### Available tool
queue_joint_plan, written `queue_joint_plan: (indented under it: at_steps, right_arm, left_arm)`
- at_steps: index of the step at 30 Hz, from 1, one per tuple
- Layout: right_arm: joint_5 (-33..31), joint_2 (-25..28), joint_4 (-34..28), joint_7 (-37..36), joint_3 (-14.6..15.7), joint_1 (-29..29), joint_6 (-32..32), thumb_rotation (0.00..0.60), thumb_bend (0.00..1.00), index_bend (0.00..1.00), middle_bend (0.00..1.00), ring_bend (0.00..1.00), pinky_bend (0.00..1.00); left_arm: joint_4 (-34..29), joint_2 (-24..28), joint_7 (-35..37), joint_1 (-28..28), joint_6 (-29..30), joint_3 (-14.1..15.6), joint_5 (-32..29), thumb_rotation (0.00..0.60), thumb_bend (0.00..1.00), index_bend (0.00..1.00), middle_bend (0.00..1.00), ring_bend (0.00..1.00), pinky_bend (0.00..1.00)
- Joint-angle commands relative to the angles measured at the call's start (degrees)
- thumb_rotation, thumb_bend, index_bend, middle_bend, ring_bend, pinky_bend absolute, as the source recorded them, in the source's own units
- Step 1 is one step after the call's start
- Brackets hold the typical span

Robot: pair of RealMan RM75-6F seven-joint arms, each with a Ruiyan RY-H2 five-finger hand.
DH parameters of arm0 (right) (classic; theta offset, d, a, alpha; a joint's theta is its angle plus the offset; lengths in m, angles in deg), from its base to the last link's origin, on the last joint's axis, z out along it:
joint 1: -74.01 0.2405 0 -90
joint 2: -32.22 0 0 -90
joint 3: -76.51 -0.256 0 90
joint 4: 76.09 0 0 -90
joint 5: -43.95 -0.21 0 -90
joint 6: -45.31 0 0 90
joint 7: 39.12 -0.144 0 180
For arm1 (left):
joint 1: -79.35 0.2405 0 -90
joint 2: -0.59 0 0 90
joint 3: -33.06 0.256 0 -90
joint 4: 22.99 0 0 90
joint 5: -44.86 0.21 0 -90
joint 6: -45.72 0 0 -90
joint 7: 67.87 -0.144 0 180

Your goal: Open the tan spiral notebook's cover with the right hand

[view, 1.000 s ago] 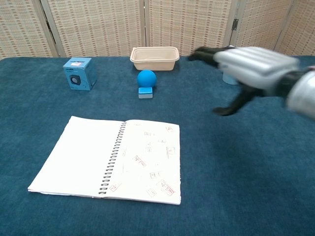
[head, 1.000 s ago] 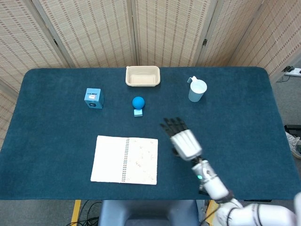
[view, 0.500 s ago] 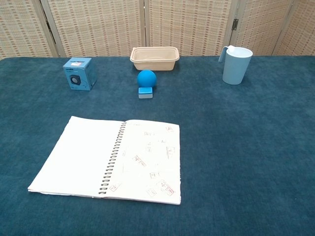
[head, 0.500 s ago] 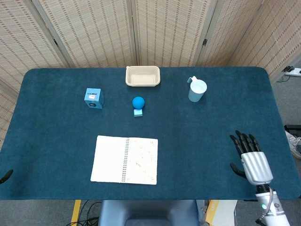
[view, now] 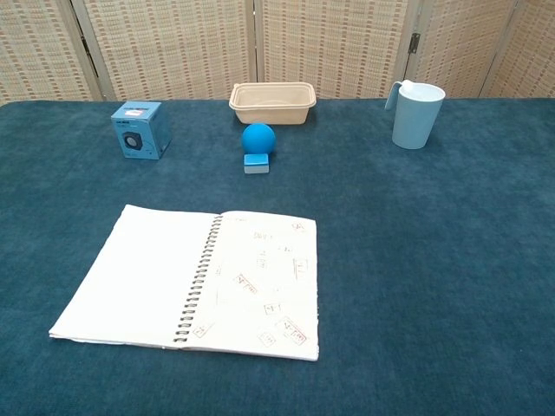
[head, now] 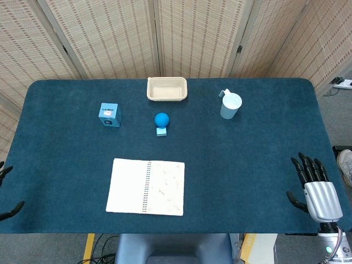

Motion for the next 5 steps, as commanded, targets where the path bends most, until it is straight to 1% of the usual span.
queue_joint_plan:
  at_steps: [1,5]
  right_arm:
    - [0.2,0.1,0.0,-0.1,-0.3,-0.2,0.2,0.6,0.31,0.0,0.0,0.0,0.0]
    - [0.7,0.1,-0.1,0.0,-0.4,-0.5,1.0,0.6,0.31,0.0,0.0,0.0,0.0]
  left_arm:
    - [-0.1,-0.1,-0.3,-0.2,-0.3,0.1,-0.2,0.6,0.27,0.12,0.04,0.06,0.14]
    - [-0.2,-0.1,-0.4,-0.3,-0.1,0.2,0.0,0.6,0.27,0.12,0.04,0.06,0.14]
